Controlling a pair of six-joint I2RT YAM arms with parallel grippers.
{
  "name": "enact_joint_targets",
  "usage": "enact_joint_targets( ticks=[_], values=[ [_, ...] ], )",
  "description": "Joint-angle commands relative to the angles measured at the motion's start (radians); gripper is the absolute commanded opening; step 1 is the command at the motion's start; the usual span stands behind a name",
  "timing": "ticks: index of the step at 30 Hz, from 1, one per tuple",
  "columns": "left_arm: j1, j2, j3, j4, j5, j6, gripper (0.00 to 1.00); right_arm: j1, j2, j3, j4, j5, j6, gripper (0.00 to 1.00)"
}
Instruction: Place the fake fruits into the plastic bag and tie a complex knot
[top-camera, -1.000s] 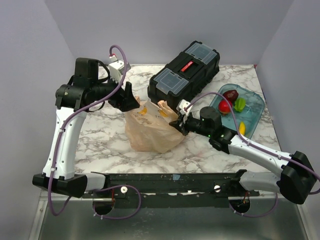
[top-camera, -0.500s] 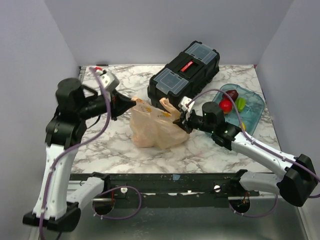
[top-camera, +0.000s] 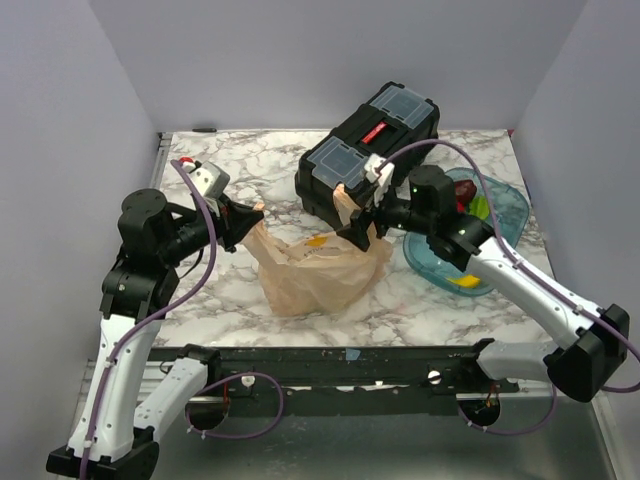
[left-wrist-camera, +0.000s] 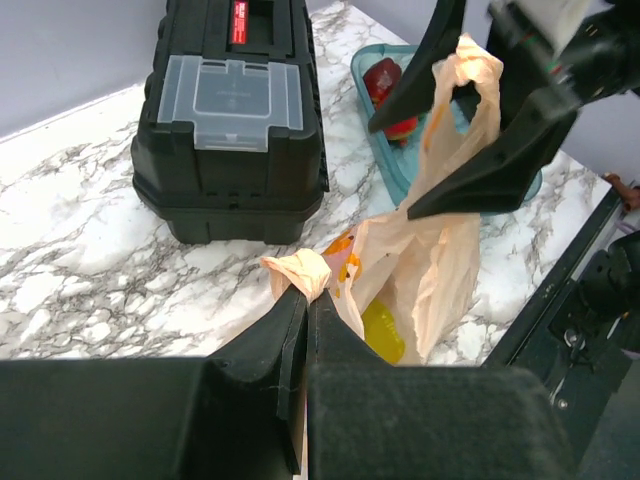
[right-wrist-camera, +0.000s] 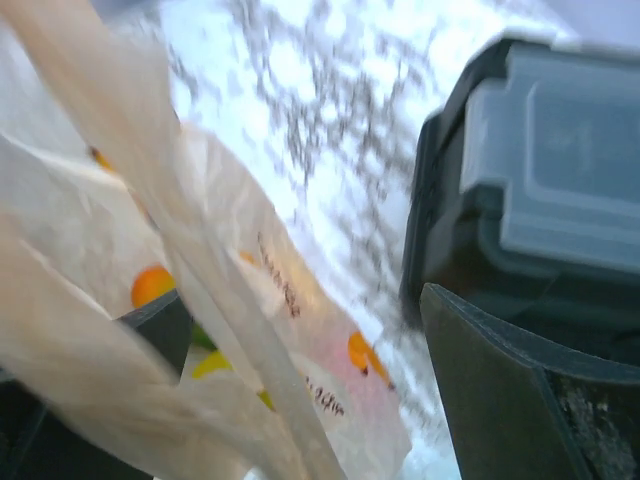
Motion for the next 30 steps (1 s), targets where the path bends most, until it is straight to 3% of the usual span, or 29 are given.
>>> enact_joint_targets(
  ticks=[1, 8, 14, 21, 30],
  values=[
    [-0.002, -0.021, 0.009, 0.046, -0.038, -0.069, 0.00, -0.001, -0.057, 0.154, -0.029, -0.030, 0.070, 1.00],
    [-0.003, -0.013, 0.022, 0.040, -0.051, -0.070, 0.00, 0.066, -0.038, 0.335, 0.008, -0.029, 0.085, 1.00],
    [-0.003, -0.018, 0.015, 0.060, -0.041, -0.081, 0.00, 0.277, 0.111, 0.522, -0.035, -0.011, 0.038, 1.00],
    [-0.003, -0.022, 0.006, 0.089, -0.022, -0.097, 0.00, 0.335, 0.131, 0.270, 0.235, 0.021, 0.008, 1.00],
    [-0.006, -0.021, -0.014, 0.110, 0.002, -0.127, 0.00, 0.380, 0.316, 0.226, 0.567, 0.078, 0.033, 1.00]
  ],
)
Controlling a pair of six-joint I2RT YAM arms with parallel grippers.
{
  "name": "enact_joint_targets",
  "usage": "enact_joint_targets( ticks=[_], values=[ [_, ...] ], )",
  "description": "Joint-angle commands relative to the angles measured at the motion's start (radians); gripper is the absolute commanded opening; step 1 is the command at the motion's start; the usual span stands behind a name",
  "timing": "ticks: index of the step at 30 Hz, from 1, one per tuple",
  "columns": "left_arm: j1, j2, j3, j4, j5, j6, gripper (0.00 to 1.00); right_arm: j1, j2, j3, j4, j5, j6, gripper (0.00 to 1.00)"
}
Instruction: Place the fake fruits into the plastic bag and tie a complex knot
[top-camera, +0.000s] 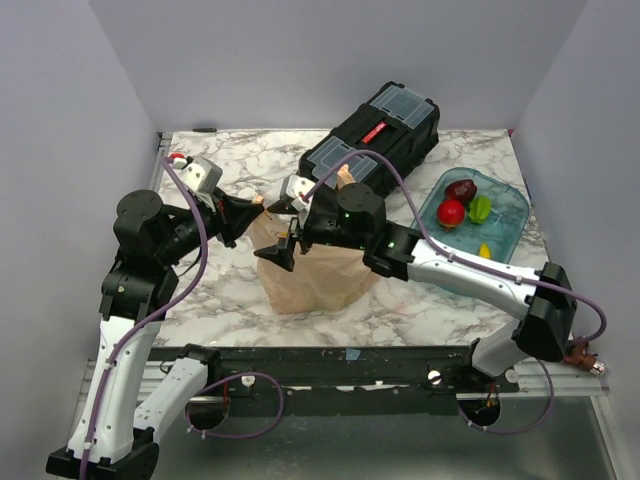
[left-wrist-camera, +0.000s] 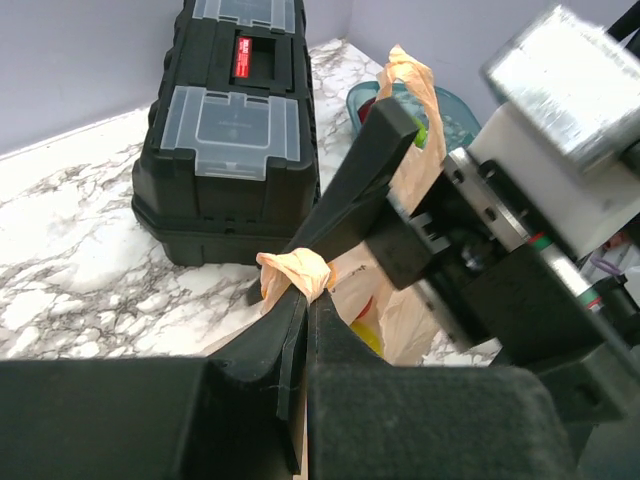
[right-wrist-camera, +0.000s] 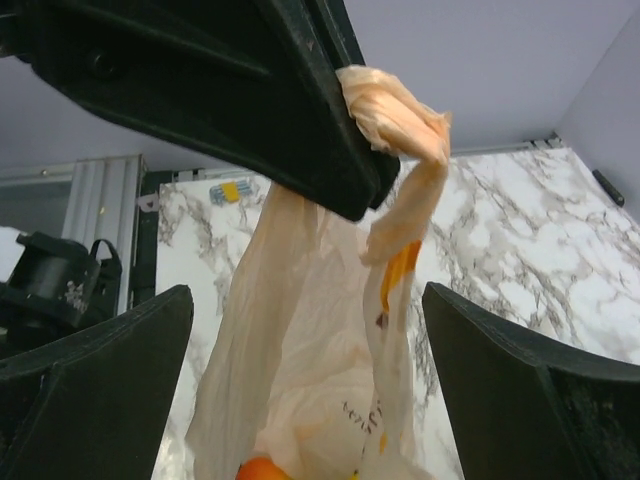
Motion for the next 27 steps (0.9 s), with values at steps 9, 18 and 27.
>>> enact_joint_targets(
  ticks=[9, 18, 27],
  values=[
    [-0.005, -0.006, 0.065, 0.019, -0.023, -0.053, 0.00, 0.014, 0.157, -0.273, 0.371, 0.042, -0.092, 0.25],
    [0.033, -0.005, 0.116, -0.062, -0.199, 0.012, 0.00, 0.010, 0.086, -0.547, 0.340, 0.076, -0.210, 0.10],
    [0.142, -0.001, 0.112, -0.273, 0.039, 0.101, 0.54, 0.011, 0.079, -0.420, 0.324, 0.096, -0.146, 0.01]
  ],
)
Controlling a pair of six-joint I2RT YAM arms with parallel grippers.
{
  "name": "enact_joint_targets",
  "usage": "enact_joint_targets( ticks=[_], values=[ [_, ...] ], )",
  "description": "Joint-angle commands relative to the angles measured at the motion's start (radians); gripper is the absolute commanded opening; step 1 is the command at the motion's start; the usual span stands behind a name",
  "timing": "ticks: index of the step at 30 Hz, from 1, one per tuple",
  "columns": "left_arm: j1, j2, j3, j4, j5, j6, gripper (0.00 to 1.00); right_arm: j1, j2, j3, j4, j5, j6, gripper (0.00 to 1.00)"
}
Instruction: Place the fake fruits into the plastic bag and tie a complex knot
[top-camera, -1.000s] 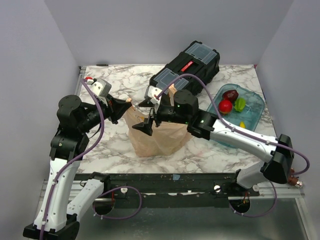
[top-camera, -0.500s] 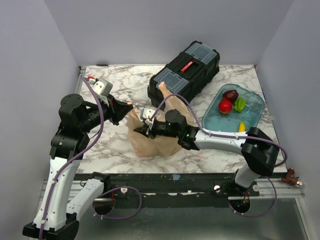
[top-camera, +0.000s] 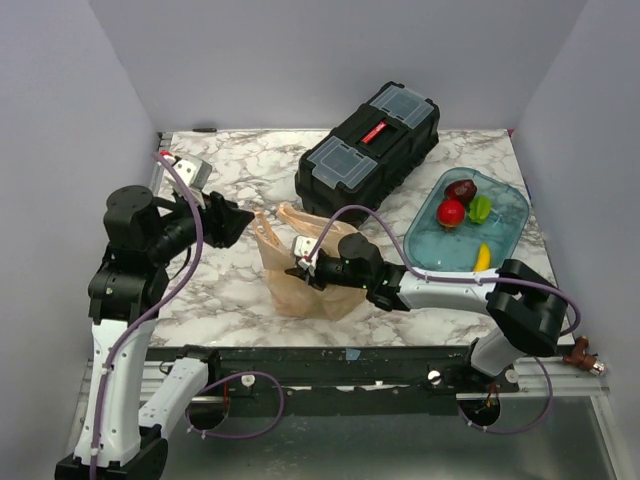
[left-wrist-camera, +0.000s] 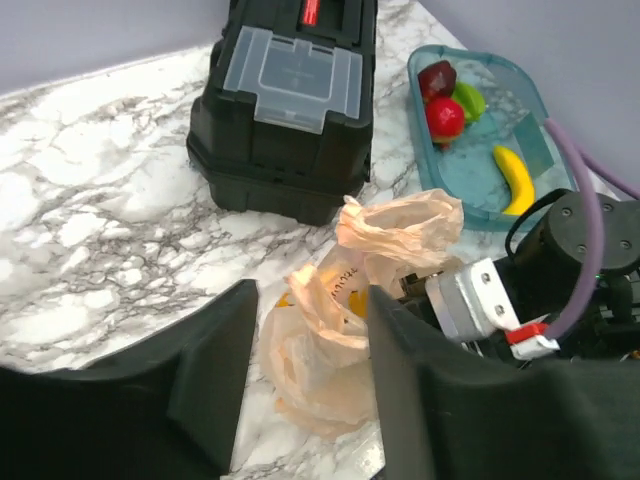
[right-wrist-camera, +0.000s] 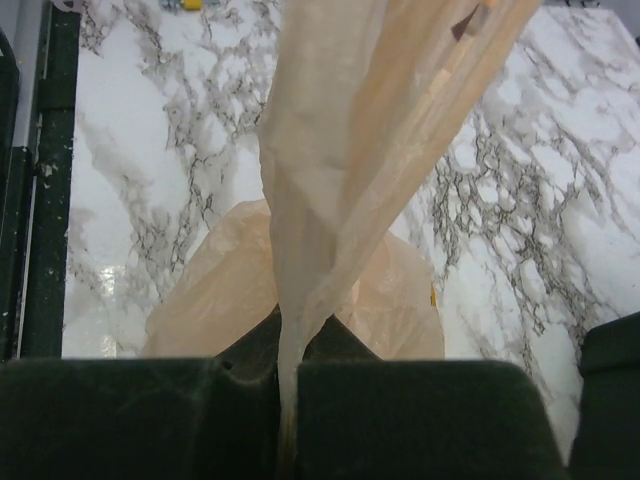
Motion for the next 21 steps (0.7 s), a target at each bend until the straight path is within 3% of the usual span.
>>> enact_joint_targets(
  ticks=[1, 6, 12, 17, 21],
  values=[
    [0.121, -0.048, 0.005, -0.067, 0.149, 0.081, 0.66, -0.001, 0.009, 0.067, -0.092, 0.035, 0.043, 0.01],
    [0.240, -0.106, -0.113, -0.136, 0.370, 0.286, 0.98, 0.000, -0.018, 0.104, -0.082, 0.012, 0.095, 0.01],
    [0.258, -0.073, -0.234, -0.096, 0.549, 0.472, 0.98, 0.000, -0.056, 0.096, -0.033, -0.017, 0.124, 0.01],
    [0.251, -0.021, -0.306, 0.209, 0.680, 0.311, 0.96, 0.000, -0.071, 0.077, 0.003, -0.019, 0.106, 0.01],
    [0.208, 0.055, -0.331, 0.385, 0.678, 0.177, 0.87, -0.001, -0.079, 0.066, 0.023, -0.031, 0.093, 0.01]
  ],
)
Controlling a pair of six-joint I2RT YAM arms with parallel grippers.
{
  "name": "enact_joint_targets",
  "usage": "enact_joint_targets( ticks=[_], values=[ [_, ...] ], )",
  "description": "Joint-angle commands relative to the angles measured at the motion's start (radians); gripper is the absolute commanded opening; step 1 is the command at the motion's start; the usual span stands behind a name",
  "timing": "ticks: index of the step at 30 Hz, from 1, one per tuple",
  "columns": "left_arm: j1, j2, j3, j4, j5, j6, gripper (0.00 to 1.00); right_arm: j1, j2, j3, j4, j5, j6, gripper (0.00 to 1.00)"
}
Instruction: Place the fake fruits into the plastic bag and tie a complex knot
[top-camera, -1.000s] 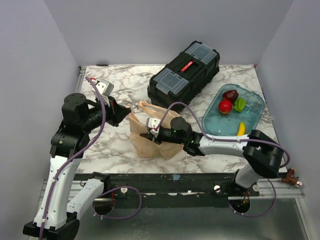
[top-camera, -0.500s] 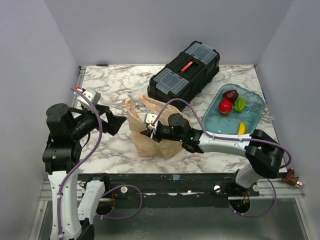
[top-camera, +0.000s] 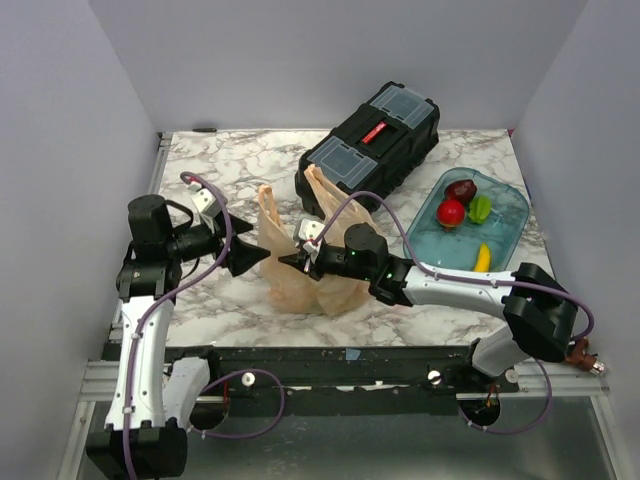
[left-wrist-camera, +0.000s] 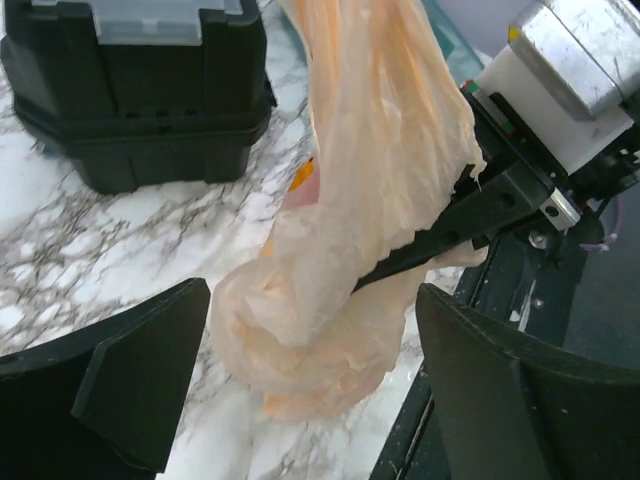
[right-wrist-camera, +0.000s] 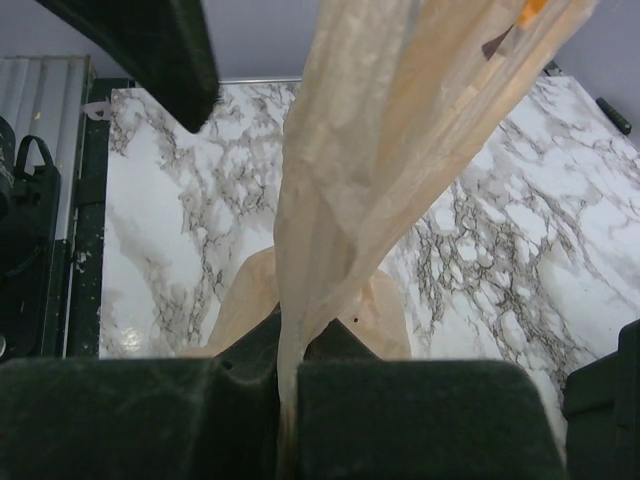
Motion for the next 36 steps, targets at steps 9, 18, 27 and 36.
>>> enact_joint_targets(
  ticks=[9, 18, 27, 36],
  values=[
    [-0.153, 0.135, -0.026, 0.417, 0.105, -0.247, 0.36, 0.001, -0.019, -0.007, 0.066, -0.019, -0.018, 0.03],
    [-0.114, 0.167, 0.063, 0.117, 0.066, 0.059, 0.00, -0.001, -0.194, 0.090, -0.234, -0.059, -0.031, 0.61],
    [-0.107, 0.253, 0.137, 0.034, 0.083, 0.204, 0.00, -0.001, -0.289, 0.445, -0.654, -0.163, -0.027, 0.97],
    [-0.107, 0.296, 0.210, -0.093, 0.083, 0.363, 0.00, -0.449, -0.225, 0.564, -1.061, -0.422, -0.108, 1.00]
  ],
)
